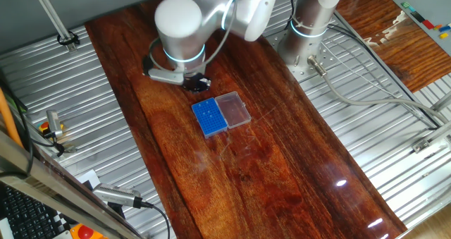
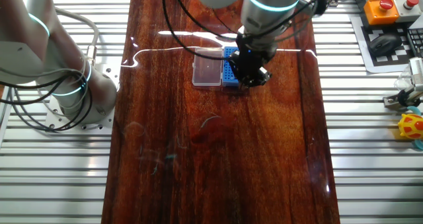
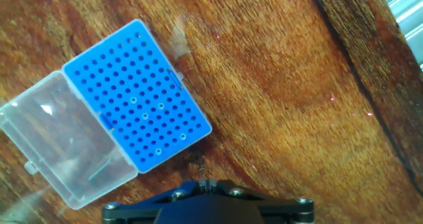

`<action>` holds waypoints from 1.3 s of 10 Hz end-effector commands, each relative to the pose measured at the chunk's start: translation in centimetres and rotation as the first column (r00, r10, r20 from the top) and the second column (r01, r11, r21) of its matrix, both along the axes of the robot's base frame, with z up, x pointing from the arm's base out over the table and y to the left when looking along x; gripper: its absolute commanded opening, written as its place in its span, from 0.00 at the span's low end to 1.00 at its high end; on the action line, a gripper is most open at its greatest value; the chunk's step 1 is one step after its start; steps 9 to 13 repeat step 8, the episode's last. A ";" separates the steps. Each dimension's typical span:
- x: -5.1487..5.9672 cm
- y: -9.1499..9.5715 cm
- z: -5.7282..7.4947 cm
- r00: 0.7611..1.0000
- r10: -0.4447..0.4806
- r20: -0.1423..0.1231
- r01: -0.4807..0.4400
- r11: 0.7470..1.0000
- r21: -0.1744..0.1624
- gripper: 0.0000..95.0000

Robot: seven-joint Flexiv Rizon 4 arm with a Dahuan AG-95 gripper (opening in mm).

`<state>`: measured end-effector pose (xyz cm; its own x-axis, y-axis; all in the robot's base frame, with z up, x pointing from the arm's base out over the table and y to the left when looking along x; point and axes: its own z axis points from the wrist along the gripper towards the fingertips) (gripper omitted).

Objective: Insert a small pipette tip into the holder for small pipette tips

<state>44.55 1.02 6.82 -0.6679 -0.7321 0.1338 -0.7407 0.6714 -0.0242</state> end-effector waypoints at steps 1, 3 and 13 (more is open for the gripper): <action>0.1 -0.5 0.0 0.972 -0.228 0.052 0.225 0.973 0.055 0.00; 0.6 -1.9 -0.4 0.970 -0.240 0.044 0.234 0.966 0.112 0.00; 1.4 -3.1 -1.9 0.979 -0.199 0.040 0.194 0.975 0.105 0.00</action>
